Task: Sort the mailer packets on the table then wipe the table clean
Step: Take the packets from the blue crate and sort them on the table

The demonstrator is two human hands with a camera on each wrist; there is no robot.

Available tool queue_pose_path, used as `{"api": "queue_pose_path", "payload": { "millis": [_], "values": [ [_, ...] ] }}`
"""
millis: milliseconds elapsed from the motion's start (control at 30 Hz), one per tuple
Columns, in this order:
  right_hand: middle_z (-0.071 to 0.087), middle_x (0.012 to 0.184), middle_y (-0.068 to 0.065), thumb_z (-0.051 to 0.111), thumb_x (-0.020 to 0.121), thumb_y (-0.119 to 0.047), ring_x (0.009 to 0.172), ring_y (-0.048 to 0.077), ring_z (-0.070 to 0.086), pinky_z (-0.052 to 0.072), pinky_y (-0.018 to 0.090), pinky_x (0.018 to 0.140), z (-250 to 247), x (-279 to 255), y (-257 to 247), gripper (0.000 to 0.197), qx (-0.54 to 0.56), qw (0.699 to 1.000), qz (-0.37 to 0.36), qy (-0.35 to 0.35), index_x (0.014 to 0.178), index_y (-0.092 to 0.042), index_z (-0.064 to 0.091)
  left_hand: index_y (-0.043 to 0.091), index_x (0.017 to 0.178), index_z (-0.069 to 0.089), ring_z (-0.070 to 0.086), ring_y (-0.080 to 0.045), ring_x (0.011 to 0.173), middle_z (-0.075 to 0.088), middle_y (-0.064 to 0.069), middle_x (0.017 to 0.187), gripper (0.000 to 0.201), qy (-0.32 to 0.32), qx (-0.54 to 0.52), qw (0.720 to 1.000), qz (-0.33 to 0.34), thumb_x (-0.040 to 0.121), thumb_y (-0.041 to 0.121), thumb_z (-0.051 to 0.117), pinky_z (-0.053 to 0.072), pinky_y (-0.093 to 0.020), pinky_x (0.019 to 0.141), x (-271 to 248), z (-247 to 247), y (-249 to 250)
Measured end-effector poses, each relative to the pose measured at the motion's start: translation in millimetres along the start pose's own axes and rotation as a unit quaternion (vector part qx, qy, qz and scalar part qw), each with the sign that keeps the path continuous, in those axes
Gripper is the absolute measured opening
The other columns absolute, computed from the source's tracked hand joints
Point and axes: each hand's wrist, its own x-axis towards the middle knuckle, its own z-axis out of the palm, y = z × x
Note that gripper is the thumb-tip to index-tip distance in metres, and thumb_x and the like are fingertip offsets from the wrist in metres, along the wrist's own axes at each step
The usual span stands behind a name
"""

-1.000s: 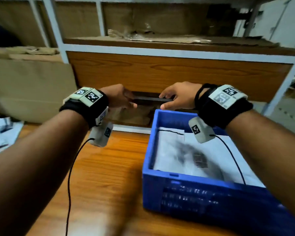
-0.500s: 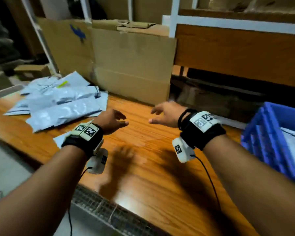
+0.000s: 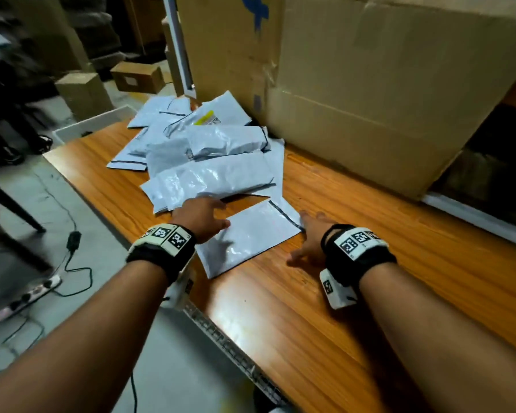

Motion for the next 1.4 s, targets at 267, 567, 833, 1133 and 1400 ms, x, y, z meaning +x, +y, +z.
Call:
{"api": "queue_pose_path", "payload": {
  "millis": [267, 567, 833, 1133, 1400],
  "values": [
    [-0.023, 0.155, 0.021, 0.08, 0.059, -0.064, 0.139, 0.058, 0.002, 0.023, 0.066, 0.109, 5, 24, -32, 0.141, -0.065, 0.99, 0.087, -0.091, 0.148, -0.03, -0.024, 0.046, 0.142, 0.035, 0.016, -0.035, 0.143, 0.018, -0.01, 0.157, 0.063, -0.01, 0.134, 0.991, 0.027, 0.085, 0.056, 0.059, 0.021, -0.056, 0.113, 70, -11, -35],
    [-0.031, 0.152, 0.021, 0.088, 0.057, -0.049, 0.14, 0.054, 0.006, 0.022, 0.063, 0.111, -9, 27, -47, 0.148, -0.044, 0.983, 0.122, -0.132, 0.143, -0.035, -0.032, 0.047, 0.14, 0.034, 0.036, -0.037, 0.126, 0.037, -0.012, 0.136, 0.062, -0.003, 0.18, 0.98, 0.083, 0.085, 0.048, 0.06, 0.033, -0.05, 0.103, 96, -13, -53],
    [-0.023, 0.157, 0.014, 0.088, 0.054, -0.051, 0.143, 0.048, 0.009, 0.026, 0.057, 0.11, -13, 13, -40, 0.139, -0.02, 0.989, 0.108, -0.101, 0.149, -0.042, -0.014, 0.038, 0.116, 0.059, 0.049, -0.035, 0.114, 0.055, -0.01, 0.122, 0.033, 0.063, 0.146, 0.979, 0.127, 0.085, 0.045, 0.055, 0.036, -0.043, 0.095, 84, -15, -41],
    [-0.017, 0.16, 0.007, 0.09, 0.05, -0.052, 0.144, 0.047, 0.002, 0.02, 0.063, 0.111, -8, 2, -40, 0.137, 0.01, 0.991, 0.121, -0.06, 0.148, -0.048, -0.006, 0.037, 0.126, 0.053, 0.054, -0.035, 0.112, 0.046, -0.012, 0.123, 0.041, -0.065, 0.162, 0.975, 0.135, 0.087, 0.05, 0.059, 0.048, -0.041, 0.089, 68, 8, -42],
    [0.022, 0.156, 0.013, 0.047, 0.098, -0.038, 0.138, 0.032, 0.033, 0.032, 0.033, 0.108, 10, -8, -73, 0.055, 0.143, 0.982, 0.05, 0.113, 0.149, -0.042, 0.025, 0.032, 0.132, 0.048, 0.055, -0.037, 0.11, 0.043, -0.012, 0.124, 0.046, -0.084, 0.205, 0.965, 0.14, 0.09, 0.049, 0.055, 0.047, -0.042, 0.087, 71, 12, -39]
  ]
}}
